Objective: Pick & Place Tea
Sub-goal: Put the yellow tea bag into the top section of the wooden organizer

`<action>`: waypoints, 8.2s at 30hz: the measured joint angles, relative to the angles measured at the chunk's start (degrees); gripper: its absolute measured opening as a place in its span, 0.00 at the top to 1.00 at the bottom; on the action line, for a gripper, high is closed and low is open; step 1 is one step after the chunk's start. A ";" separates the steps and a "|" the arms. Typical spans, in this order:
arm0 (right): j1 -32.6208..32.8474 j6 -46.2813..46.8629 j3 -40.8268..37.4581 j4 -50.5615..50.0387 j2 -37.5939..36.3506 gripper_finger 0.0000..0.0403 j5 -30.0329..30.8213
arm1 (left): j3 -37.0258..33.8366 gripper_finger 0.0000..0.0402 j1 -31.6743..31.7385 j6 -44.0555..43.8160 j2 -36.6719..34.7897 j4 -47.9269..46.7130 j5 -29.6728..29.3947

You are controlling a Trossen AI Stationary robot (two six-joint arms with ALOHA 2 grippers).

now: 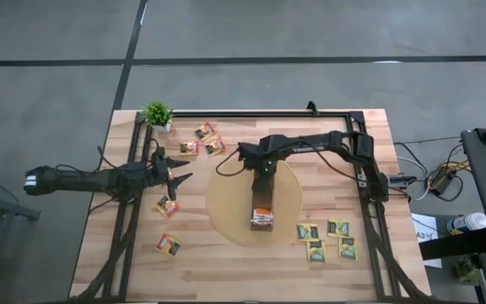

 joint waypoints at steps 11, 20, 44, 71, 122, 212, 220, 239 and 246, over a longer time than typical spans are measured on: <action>0.79 0.07 -0.10 -0.20 0.05 0.98 -1.37 | -0.02 0.50 0.00 0.00 0.00 0.00 0.01; 0.93 1.15 9.52 -10.65 -5.02 0.98 4.18 | -0.02 0.50 0.00 0.00 0.02 0.00 0.00; 0.04 0.92 -3.83 -0.50 -0.04 0.98 -0.45 | -0.01 0.50 -0.02 -0.01 0.14 0.00 -0.12; 0.18 2.82 2.05 -3.18 -5.17 0.98 -1.98 | -0.02 0.50 0.00 -0.02 0.09 0.00 -0.16; 22.29 27.31 -0.06 -20.54 -23.89 0.98 2.35 | -0.01 0.50 -0.02 0.00 0.11 0.01 -0.18; 49.23 67.96 -38.24 8.70 -38.84 0.48 22.11 | -0.01 0.50 0.00 -0.01 0.10 0.00 -0.18; 46.82 61.24 -46.97 25.04 -37.08 0.51 15.95 | -0.02 0.50 -0.02 -0.01 0.11 0.00 -0.18; 44.39 51.66 -41.87 17.40 -24.89 0.93 7.61 | -0.02 0.50 -0.02 0.00 0.24 0.03 -0.20; 43.29 44.63 -34.39 5.89 -24.20 0.98 11.54 | 0.00 0.50 -0.02 0.00 0.24 0.02 -0.20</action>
